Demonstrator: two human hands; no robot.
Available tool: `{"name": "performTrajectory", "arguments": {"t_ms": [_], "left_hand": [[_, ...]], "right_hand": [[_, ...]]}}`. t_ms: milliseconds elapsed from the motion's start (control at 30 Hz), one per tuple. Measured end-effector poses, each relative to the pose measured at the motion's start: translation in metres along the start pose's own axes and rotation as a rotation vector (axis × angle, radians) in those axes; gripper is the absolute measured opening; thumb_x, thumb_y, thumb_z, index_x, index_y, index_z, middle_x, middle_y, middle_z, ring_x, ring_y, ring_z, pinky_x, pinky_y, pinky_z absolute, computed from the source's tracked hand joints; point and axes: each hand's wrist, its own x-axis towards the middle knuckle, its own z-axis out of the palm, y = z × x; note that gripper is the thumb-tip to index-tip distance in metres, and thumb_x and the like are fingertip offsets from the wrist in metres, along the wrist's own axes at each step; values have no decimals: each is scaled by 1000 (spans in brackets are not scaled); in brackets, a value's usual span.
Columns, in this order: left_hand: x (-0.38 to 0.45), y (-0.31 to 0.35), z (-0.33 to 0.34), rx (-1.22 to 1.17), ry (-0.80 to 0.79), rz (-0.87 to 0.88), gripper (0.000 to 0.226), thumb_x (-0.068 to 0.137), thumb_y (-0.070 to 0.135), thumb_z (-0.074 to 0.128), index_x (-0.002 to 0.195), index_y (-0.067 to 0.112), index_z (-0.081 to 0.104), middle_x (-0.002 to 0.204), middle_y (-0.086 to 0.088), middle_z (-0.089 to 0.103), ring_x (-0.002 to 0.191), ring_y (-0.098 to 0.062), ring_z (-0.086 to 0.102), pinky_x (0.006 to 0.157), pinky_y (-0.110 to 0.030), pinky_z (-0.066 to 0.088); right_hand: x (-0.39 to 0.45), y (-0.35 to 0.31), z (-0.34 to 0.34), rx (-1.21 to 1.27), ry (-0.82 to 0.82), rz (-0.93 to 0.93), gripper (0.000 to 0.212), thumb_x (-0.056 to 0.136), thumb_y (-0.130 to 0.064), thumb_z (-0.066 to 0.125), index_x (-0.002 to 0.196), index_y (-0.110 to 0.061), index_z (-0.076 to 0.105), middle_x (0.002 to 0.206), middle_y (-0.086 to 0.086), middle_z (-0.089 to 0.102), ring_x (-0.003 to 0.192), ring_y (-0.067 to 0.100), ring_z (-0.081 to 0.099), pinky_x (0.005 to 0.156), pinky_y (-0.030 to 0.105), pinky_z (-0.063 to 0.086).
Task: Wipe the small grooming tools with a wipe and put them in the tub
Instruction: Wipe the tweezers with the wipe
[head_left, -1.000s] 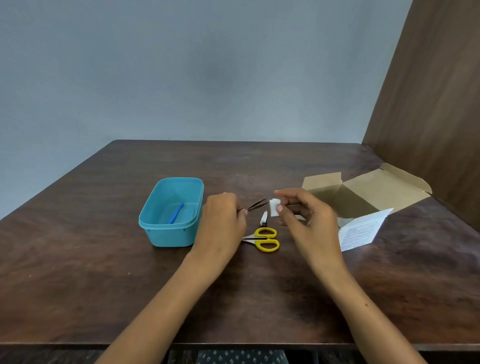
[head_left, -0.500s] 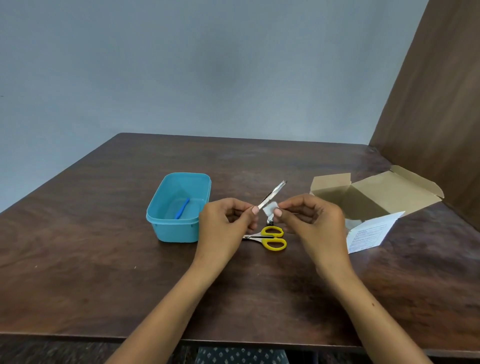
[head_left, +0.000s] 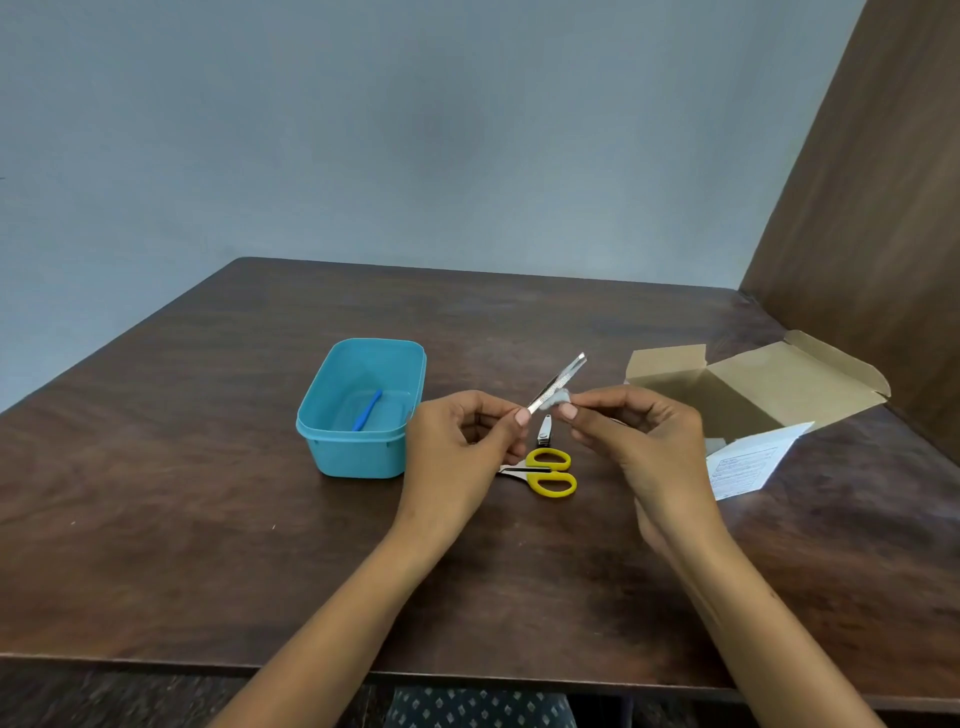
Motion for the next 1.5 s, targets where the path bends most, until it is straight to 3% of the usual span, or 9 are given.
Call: {"name": "performTrajectory", "arguments": {"t_ms": [200, 300, 567, 700, 1100, 1300, 1500], "left_hand": [[-2, 0, 2, 203, 55, 147, 12, 82, 14, 71, 73, 21, 68, 60, 4, 68, 57, -10, 66, 62, -33, 59], [-2, 0, 2, 249, 68, 202, 10, 82, 15, 70, 75, 21, 69, 61, 7, 67, 59, -10, 65, 61, -33, 58], [-4, 3, 1, 161, 81, 224, 4, 84, 15, 69, 81, 17, 70, 66, 3, 68, 63, -9, 66, 64, -35, 59], [-4, 3, 0, 175, 25, 225, 3, 84, 15, 68, 84, 17, 70, 68, 4, 68, 65, -10, 67, 66, -32, 59], [2, 1, -2, 22, -35, 125, 11, 85, 7, 66, 79, 16, 69, 67, 0, 68, 63, -13, 67, 62, -26, 57], [-1, 0, -1, 251, 28, 271, 9, 84, 13, 68, 82, 21, 68, 68, 8, 66, 65, -8, 65, 62, -20, 55], [-1, -1, -1, 370, 56, 408, 6, 83, 10, 69, 84, 16, 70, 73, 8, 64, 66, -8, 63, 61, -12, 48]], "right_hand": [[-3, -3, 1, 13, -1, -8, 10, 70, 5, 74, 78, 1, 70, 81, 20, 71, 72, 17, 67, 61, 20, 54], [-4, -4, 1, 36, -14, 7, 9, 71, 5, 73, 76, -2, 71, 80, 18, 71, 74, 18, 67, 62, 20, 54], [-3, -5, 0, 28, -53, 27, 10, 73, 5, 71, 76, -4, 70, 87, 23, 71, 87, 33, 69, 72, 27, 58], [-2, -9, -1, 69, -115, 48, 10, 73, 5, 69, 82, 1, 68, 81, 15, 73, 85, 27, 70, 72, 27, 58], [1, -14, -3, 186, -186, 104, 9, 74, -3, 65, 80, -9, 62, 75, 5, 73, 78, 18, 72, 69, 24, 58], [-1, -11, -1, 168, -154, 115, 15, 74, -3, 67, 89, -7, 65, 77, 5, 74, 76, 14, 72, 63, 22, 57], [-2, -9, -1, 228, -122, 208, 33, 58, -8, 74, 90, -9, 66, 79, 5, 74, 73, 12, 71, 63, 20, 57]]}}
